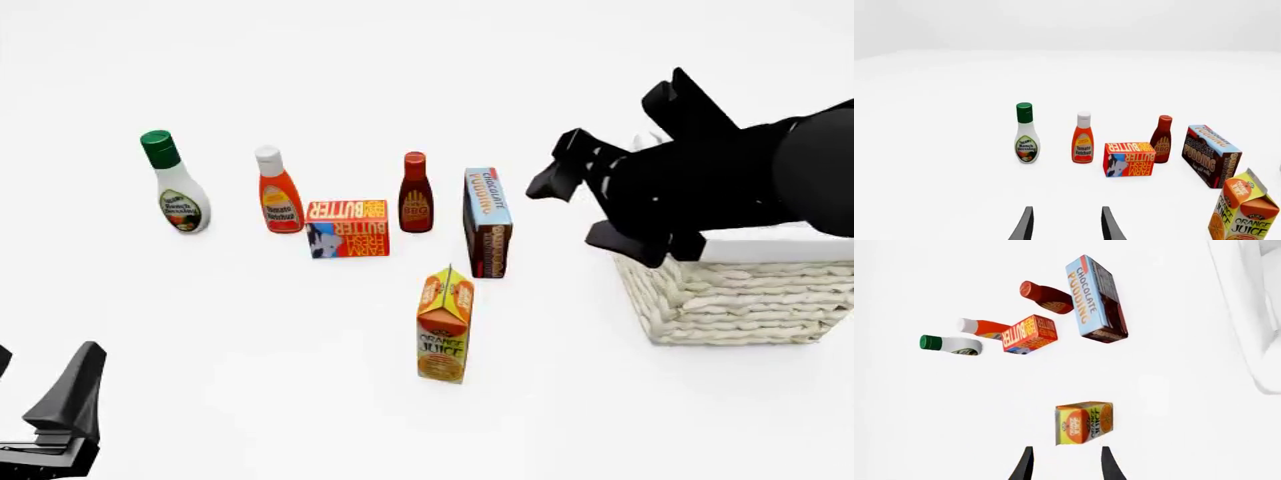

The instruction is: Pick the orange juice and place it in the basket.

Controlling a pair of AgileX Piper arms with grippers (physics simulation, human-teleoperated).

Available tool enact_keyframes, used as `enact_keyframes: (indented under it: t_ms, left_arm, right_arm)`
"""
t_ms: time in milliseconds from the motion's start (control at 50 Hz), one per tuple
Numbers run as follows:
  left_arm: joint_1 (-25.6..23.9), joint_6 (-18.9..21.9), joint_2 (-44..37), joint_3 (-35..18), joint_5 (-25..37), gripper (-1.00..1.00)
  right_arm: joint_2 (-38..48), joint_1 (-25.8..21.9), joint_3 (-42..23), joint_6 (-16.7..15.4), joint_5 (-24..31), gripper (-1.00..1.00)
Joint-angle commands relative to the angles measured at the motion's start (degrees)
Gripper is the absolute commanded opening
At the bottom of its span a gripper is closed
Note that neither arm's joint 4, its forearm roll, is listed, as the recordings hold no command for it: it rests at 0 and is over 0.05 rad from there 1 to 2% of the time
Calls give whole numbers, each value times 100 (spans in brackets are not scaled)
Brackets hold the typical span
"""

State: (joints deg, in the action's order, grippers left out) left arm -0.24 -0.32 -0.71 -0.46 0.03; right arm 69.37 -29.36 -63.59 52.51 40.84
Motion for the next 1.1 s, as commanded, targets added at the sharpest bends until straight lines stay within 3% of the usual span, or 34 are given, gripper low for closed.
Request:
enact_keyframes:
  t_ms: [20,120,280,320,340,400,540,560,580,600,620,680,1100]
  left_arm:
    - [10,-3,2,9,-7,100]
    - [8,-2,0,9,-8,100]
    - [7,-2,0,9,-8,100]
    - [8,-3,1,9,-7,100]
    - [9,-3,4,9,-7,100]
    - [7,-2,2,9,-7,100]
    - [8,-3,2,9,-7,100]
    - [8,-2,1,9,-7,100]
    - [9,-3,3,9,-7,100]
    - [8,-2,1,9,-7,100]
    - [6,-4,1,10,-8,100]
    - [8,-2,1,9,-7,100]
    - [9,-2,1,9,-7,100]
  right_arm:
    - [417,-245,-473,171,428,100]
    - [556,-360,-698,299,719,100]
    - [972,-294,-1394,61,1445,100]
    - [939,-298,-1379,133,1400,100]
    - [1127,-65,-1622,-122,1706,100]
    - [1087,-259,-1508,57,1626,100]
    - [1282,-215,-1700,17,1874,100]
    - [1501,-6,-1985,-286,2152,100]
    - [1427,-169,-1885,-105,2044,100]
    - [1484,-154,-1999,-129,2075,100]
    - [1662,70,-2238,-388,2304,100]
    - [1675,-125,-2202,-191,2261,100]
    - [2284,-398,-3069,-222,2862,100]
